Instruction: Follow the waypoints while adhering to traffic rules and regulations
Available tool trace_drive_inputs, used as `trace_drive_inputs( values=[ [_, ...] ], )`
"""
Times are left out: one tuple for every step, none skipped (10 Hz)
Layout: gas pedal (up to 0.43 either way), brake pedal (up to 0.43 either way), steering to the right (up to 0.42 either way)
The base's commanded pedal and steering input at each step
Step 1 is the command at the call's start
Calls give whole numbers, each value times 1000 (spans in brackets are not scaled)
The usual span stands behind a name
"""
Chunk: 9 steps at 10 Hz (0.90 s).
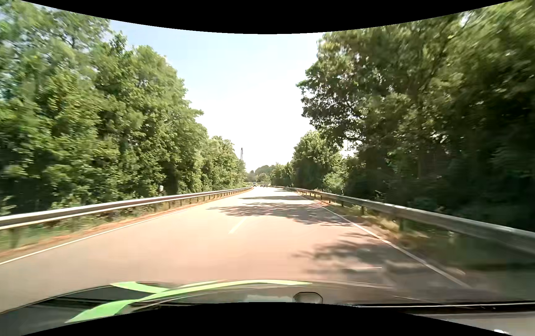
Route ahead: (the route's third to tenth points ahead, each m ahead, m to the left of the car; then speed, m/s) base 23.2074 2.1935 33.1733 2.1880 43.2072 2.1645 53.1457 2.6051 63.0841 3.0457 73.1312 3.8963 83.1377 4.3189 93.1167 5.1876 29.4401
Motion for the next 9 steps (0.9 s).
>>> trace_drive_inputs(
  values=[
    [240,0,-4],
    [240,0,-5],
    [240,0,-5],
    [248,0,-5],
    [260,0,-6],
    [260,0,-7],
    [260,0,-7],
    [248,0,-8],
    [240,0,-8]
  ],
)
